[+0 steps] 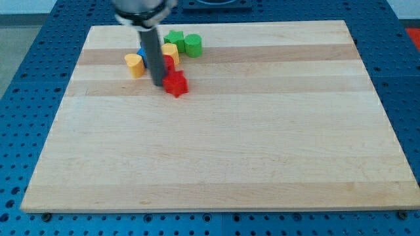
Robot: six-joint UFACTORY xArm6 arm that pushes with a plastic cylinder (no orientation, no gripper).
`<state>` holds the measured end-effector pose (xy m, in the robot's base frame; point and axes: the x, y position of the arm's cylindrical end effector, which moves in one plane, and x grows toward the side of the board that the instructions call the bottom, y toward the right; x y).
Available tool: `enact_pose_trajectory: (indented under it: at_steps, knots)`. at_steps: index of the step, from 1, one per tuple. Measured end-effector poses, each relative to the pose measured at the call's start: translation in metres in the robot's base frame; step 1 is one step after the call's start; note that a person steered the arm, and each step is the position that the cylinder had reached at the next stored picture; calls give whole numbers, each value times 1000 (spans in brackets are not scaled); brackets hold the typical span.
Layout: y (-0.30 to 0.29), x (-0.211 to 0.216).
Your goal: Move red star towards green circle
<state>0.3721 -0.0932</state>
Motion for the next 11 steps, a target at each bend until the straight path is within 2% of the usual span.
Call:
enact_pose_trajectory:
  at_steps: [1,3,4,8,11]
  knots:
    - [15,4]
    - [15,84]
    - [44,101]
    - [40,-6]
    - [135,-13]
